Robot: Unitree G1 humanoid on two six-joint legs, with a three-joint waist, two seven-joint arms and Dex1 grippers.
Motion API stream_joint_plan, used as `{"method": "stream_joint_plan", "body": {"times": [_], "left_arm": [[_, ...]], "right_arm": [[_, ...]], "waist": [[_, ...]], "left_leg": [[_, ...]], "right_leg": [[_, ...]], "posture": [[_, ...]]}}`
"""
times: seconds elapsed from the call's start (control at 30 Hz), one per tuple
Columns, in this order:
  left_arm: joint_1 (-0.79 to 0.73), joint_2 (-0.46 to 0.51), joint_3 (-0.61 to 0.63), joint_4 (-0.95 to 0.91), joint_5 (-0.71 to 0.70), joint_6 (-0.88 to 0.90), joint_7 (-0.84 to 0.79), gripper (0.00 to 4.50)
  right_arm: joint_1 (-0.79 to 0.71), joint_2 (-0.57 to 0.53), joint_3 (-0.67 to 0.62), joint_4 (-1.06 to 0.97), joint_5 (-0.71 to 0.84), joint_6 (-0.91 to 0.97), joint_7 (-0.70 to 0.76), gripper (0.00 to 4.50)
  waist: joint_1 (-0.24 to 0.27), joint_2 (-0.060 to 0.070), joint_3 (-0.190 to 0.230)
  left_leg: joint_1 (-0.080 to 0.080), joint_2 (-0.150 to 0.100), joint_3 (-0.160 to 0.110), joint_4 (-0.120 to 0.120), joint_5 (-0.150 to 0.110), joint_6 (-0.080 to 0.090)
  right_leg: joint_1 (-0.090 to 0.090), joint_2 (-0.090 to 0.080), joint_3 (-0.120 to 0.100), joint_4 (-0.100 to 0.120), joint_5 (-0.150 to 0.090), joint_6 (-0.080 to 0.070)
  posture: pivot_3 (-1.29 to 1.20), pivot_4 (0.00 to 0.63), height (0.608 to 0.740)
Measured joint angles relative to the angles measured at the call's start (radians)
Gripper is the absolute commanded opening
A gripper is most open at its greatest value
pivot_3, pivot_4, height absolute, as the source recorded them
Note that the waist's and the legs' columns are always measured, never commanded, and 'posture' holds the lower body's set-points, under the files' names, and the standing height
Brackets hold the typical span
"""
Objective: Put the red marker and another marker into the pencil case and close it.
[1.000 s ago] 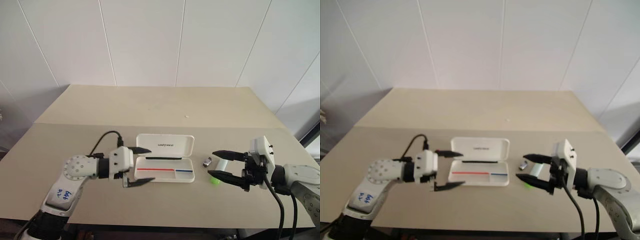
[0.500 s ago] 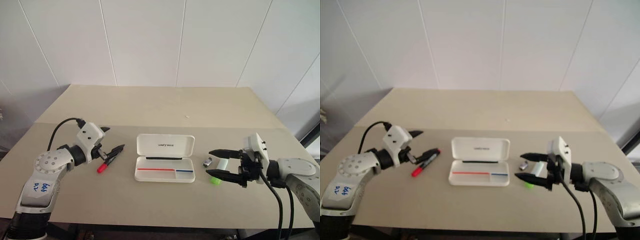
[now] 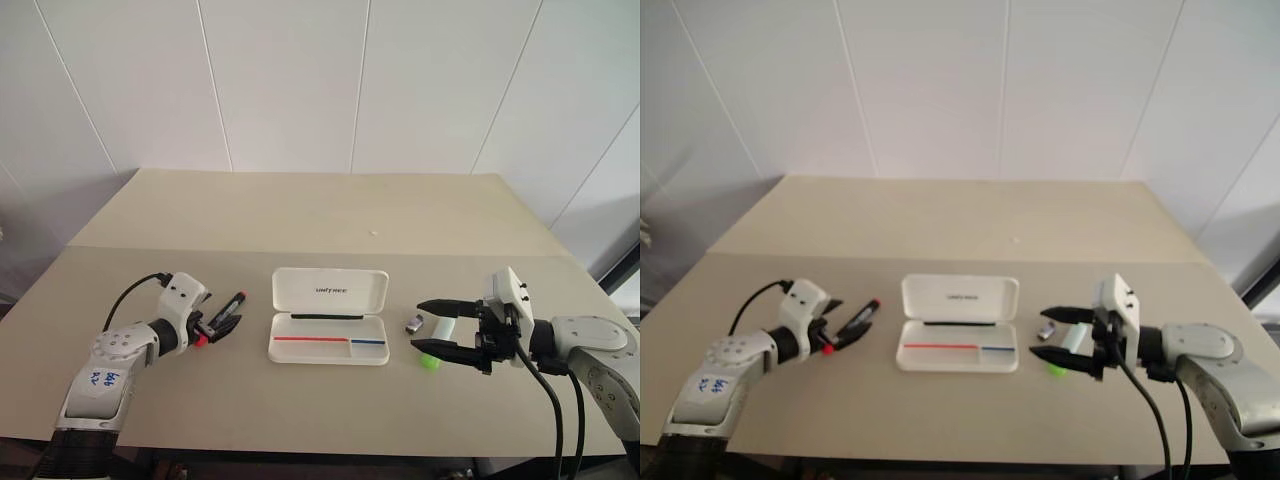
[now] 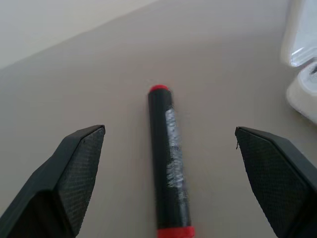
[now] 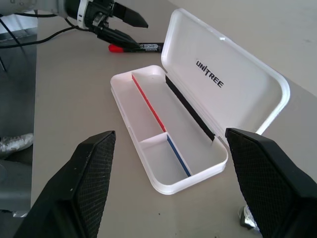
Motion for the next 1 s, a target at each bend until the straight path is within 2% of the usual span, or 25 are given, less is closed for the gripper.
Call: {"method": "stream_joint_plan", "body": {"times": [0.53,0.67,0.87,1.0], "left_arm": [[0.001,-0.006,-0.017,0.078,-0.008,0.043,-0.023,4.48],[-0.01,-0.006,-0.029,0.078,-0.012,0.065,-0.025,3.61],[-0.017,-0.006,-0.032,0.086,-0.011,0.059,-0.021,1.7],[-0.039,-0.005,-0.034,0.117,-0.011,0.051,-0.02,0.61]], "right_arm": [[0.003,-0.001,0.0,-0.002,-0.001,0.005,-0.014,4.5],[0.003,-0.001,0.001,-0.002,-0.002,0.005,-0.01,4.5],[0.0,-0.001,0.002,-0.002,-0.012,0.005,-0.011,4.5],[0.0,-0.001,0.002,-0.002,-0.019,0.004,-0.011,4.5]], "waist": [[0.001,0.0,0.0],[0.001,0.0,0.0],[0.001,0.0,0.0],[0.001,0.0,0.0]], "left_leg": [[0.0,0.0,0.0,0.0,0.0,0.0],[0.001,0.0,0.0,0.0,0.0,0.0],[0.001,0.0,0.0,0.0,0.0,0.0],[0.001,0.0,0.0,0.0,0.0,-0.001]], "right_leg": [[0.0,0.0,0.0,0.0,0.0,0.0],[0.001,0.0,0.0,0.0,0.0,0.0],[0.001,0.0,0.0,0.001,0.0,0.0],[0.001,0.0,0.0,0.001,0.001,0.0]], "posture": [[0.0,0.15,0.74],[0.0,0.15,0.74],[0.0,0.15,0.74],[0.0,0.15,0.74]]}}
